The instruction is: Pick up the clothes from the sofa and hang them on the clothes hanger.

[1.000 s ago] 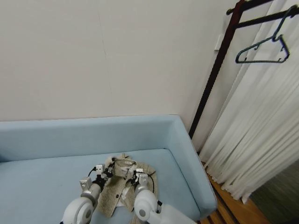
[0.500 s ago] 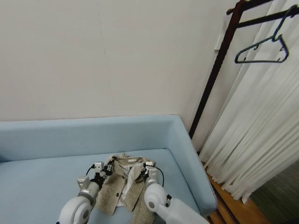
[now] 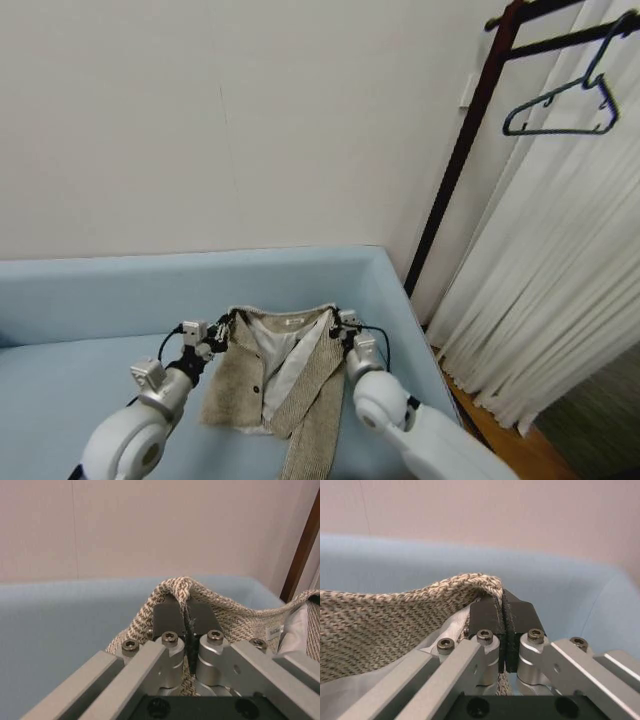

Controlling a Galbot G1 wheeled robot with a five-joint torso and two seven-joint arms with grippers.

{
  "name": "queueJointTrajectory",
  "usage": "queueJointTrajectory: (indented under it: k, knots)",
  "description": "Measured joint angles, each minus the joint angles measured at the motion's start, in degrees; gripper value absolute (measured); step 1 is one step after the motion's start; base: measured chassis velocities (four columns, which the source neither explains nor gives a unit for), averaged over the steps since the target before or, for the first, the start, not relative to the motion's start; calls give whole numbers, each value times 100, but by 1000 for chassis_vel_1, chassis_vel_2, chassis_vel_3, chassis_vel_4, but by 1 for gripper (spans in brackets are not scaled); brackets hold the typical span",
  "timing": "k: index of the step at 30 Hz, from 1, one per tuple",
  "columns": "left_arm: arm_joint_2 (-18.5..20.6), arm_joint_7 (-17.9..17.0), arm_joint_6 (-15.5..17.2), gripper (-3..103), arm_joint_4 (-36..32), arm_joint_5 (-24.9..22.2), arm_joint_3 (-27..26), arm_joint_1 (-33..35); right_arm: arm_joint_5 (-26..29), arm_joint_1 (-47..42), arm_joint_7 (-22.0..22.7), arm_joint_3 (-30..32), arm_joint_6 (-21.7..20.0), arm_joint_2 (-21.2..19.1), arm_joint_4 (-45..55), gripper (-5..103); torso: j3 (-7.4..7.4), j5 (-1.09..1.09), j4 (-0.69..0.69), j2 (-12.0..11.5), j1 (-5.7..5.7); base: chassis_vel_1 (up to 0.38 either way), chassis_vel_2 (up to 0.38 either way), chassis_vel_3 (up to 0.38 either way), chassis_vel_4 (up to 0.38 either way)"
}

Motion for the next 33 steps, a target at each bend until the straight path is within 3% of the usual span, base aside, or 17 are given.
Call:
queueJointTrajectory:
  k: [5,7,10,11,13,16,17,19,21,22,25,33]
  knots:
    - [197,-190,-42,1,-364,-265,-286,-64,535,351,-245,502,-107,-580,453,0,0,0,0,0,0,0,0,0,0]
    - [337,-275,-44,1,-555,-524,-531,-110,982,587,-351,703,-155,-911,739,0,0,-1,1,1,0,0,0,0,0]
    - [573,-56,-41,1,-711,-957,-1002,-126,1653,900,-641,1005,-290,-1291,1112,0,-1,0,-1,1,0,0,0,0,0]
    - [573,-56,-41,1,-711,-957,-1002,-126,1653,900,-641,1005,-290,-1291,1112,0,-1,0,-1,1,0,0,0,0,0]
    - [734,85,81,1,-725,-1285,-1339,-57,2060,1187,-756,1067,-390,-1502,1306,0,-1,-1,0,1,0,0,0,0,0]
    - [993,-119,471,1,-724,-2039,-2036,114,2741,1661,-825,1116,-584,-1816,1600,0,0,-2,0,1,0,0,0,0,0]
    - [993,-119,471,1,-724,-2039,-2036,114,2741,1661,-825,1116,-584,-1816,1600,0,0,-2,0,1,0,0,0,0,0]
    - [1155,-178,632,1,-718,-2566,-2744,289,3162,1975,-840,1146,-703,-2057,1797,0,-1,-1,2,1,0,0,0,0,0]
    - [1321,-69,659,1,-711,-2972,-3410,396,3439,2215,-859,1171,-746,-2285,1933,0,0,-3,2,1,0,0,0,0,0]
    - [1321,-69,659,1,-711,-2972,-3410,396,3439,2215,-859,1171,-746,-2285,1933,0,0,-3,2,1,0,0,0,0,0]
    - [1744,74,498,1,-706,-3999,-3973,333,4111,2741,-862,1187,-807,-2590,2079,0,-1,0,0,1,0,0,0,0,0]
    - [2238,677,299,1,-699,-4715,-4384,203,5022,3536,-963,1175,-782,-2982,2050,0,0,-1,0,1,0,0,0,0,0]
